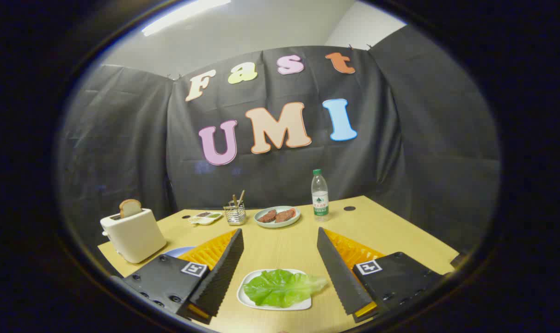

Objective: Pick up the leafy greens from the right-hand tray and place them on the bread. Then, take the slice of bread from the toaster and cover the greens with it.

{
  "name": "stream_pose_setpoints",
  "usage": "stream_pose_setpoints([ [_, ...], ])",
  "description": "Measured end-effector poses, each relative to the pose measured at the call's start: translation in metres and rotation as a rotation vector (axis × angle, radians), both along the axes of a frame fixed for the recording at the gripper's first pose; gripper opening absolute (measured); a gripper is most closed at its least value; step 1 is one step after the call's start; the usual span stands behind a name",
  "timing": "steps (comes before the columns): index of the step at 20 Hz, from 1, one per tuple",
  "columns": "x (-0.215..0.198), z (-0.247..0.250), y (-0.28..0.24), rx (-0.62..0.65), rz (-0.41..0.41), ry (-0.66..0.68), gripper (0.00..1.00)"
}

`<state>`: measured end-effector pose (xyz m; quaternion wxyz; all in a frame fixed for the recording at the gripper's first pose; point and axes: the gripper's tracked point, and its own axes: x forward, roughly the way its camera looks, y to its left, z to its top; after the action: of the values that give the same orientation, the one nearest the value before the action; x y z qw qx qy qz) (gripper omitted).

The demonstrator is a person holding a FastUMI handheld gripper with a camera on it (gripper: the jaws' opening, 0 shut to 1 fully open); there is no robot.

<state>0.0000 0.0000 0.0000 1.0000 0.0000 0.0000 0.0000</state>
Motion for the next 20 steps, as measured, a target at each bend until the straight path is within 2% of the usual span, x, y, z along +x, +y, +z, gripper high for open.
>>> stream_pose_setpoints([
  [4, 0.006, -0.008, -0.009, 0.036, -0.007, 0.019, 0.99],
  [20, 0.017, -0.029, 0.011, -0.018, 0.025, 0.076, 0.99],
])
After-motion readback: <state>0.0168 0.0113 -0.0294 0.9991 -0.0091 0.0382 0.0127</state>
